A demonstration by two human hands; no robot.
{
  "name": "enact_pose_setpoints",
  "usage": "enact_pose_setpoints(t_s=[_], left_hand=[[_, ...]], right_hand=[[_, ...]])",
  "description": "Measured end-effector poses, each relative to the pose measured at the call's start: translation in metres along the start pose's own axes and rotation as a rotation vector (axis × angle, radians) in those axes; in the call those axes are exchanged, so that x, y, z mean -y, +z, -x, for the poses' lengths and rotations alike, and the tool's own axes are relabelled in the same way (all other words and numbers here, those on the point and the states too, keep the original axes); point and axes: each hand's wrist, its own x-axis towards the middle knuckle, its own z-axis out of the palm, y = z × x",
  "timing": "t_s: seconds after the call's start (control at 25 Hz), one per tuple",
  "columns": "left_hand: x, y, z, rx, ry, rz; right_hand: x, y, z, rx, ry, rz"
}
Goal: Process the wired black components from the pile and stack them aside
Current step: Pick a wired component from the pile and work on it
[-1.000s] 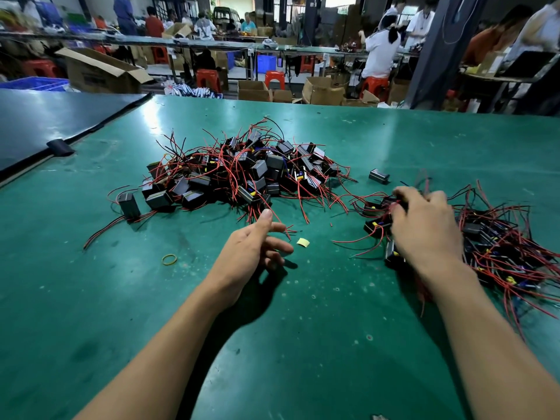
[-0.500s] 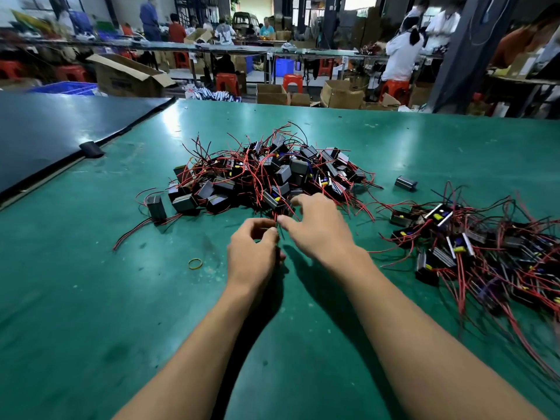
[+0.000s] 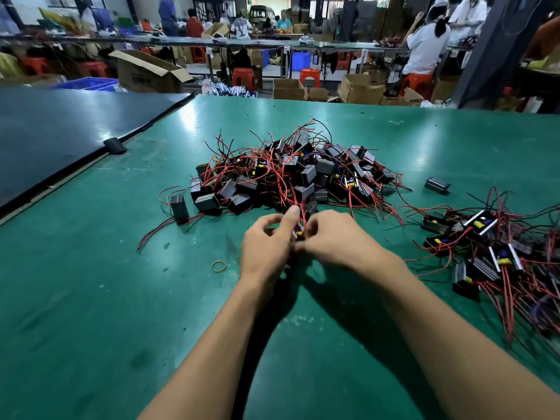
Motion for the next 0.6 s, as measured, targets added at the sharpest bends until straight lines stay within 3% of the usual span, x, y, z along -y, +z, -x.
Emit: enact_pose_setpoints(t_s=[0.08, 0.16, 0.24, 0.36, 0.6], left_hand=[[-0.002, -0.005, 0.004, 0.088, -0.029, -0.061], [-0.003, -0.009, 0.010, 0.142, -0.066, -0.008], [-0.006, -0.010, 0.013, 0.139, -0.074, 0.037], [-0.008, -0.008, 0.017, 0.145, -0.022, -0.022], [-0.008, -0.014, 0.018, 0.177, 0.190, -0.424]], right_hand=[[-0.004, -0.024, 0.010, 0.314, -0.035, -0.024], [-0.009, -0.045, 0.003, 0.387, 0.002, -0.170], [-0.014, -0.044, -0.018, 0.223, 0.090, -0.278], [-0.014, -0.015, -0.050, -0.138, 0.111, -0.167], [-0.022, 0.011, -0.066, -0.252, -0.058, -0.073]])
